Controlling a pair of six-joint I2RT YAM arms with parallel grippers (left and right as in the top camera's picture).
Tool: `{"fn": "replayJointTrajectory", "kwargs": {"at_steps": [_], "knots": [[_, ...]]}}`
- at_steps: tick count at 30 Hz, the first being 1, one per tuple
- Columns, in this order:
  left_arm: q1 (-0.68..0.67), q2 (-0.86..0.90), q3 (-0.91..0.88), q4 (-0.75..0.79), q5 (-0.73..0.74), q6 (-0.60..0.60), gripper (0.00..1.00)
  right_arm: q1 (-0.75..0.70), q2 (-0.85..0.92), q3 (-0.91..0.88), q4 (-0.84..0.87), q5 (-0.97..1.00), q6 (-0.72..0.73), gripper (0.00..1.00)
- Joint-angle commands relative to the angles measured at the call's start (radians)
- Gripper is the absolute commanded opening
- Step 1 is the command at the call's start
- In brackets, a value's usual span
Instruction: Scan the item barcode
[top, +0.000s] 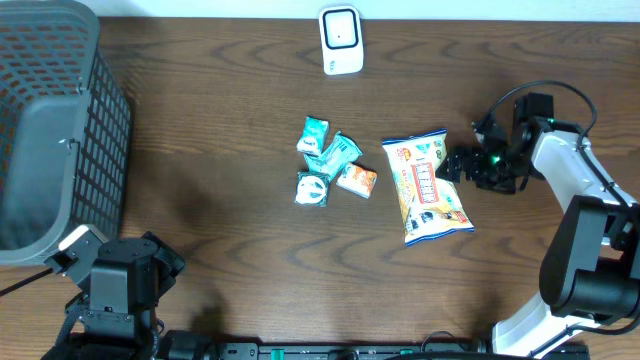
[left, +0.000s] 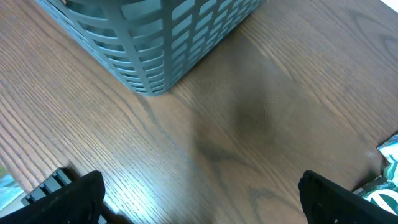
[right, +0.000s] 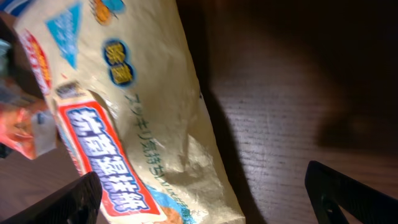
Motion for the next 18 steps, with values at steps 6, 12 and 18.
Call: {"fn": "replayJointTrajectory", "kwargs": {"at_steps": [6, 12, 18], "knots": [[0.007, -0.001, 0.0, -0.003, -0.017, -0.013, 0.98, 0.026, 0.003, -0.037, 0.022, -0.016, -0.016, 0.99], [0.007, -0.001, 0.0, -0.003, -0.017, -0.013, 0.98, 0.041, 0.003, -0.037, 0.023, -0.016, -0.016, 0.99], [0.007, -0.001, 0.0, -0.003, -0.017, -0.013, 0.98, 0.054, 0.003, -0.037, 0.023, -0.015, -0.016, 0.99]]}}
